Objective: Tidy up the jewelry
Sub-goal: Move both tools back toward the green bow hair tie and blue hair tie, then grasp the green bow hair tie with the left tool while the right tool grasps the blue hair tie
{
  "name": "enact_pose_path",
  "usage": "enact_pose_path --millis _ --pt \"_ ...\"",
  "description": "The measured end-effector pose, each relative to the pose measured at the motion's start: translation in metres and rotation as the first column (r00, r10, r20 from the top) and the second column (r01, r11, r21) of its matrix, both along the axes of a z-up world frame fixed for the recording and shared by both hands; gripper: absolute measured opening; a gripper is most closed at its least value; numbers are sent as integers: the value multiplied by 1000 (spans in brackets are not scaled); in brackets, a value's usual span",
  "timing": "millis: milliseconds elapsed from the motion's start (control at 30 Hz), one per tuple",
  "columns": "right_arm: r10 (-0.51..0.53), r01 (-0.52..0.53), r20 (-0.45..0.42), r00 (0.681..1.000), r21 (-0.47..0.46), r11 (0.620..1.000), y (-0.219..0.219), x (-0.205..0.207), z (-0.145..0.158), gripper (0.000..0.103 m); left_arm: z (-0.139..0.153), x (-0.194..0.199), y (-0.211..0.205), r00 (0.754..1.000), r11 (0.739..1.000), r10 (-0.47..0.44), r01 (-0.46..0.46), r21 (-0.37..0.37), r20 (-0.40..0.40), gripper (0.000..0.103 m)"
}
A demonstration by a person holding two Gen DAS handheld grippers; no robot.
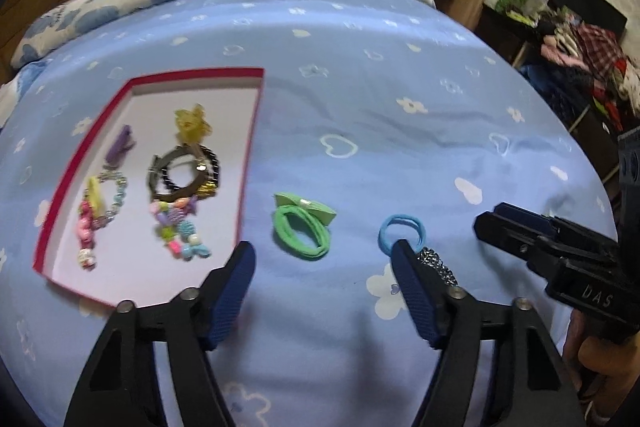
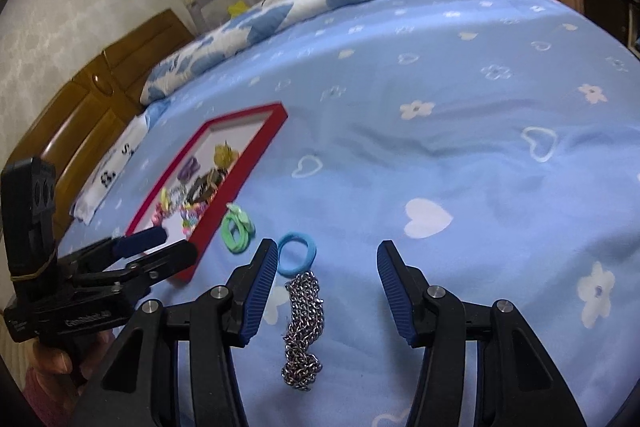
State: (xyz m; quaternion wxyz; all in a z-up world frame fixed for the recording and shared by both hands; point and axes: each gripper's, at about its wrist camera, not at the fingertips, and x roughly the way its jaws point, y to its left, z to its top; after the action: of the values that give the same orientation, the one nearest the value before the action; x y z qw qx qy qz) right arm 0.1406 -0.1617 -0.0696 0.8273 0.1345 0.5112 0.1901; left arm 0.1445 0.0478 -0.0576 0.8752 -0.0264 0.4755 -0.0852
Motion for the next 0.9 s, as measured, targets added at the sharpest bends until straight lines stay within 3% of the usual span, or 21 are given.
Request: enact_pose_path --millis 233,633,900 --pt "72 -74 -59 996 -28 997 17 17 -20 35 -22 31 -11 998 997 -25 29 69 -63 57" --pt "151 -160 -97 984 -95 983 40 34 -39 19 -50 57 -17 992 994 -31 45 104 -125 40" --pt "194 -205 -80 978 -165 965 50 28 -39 7 -52 57 -15 993 995 -36 47 91 -113 7"
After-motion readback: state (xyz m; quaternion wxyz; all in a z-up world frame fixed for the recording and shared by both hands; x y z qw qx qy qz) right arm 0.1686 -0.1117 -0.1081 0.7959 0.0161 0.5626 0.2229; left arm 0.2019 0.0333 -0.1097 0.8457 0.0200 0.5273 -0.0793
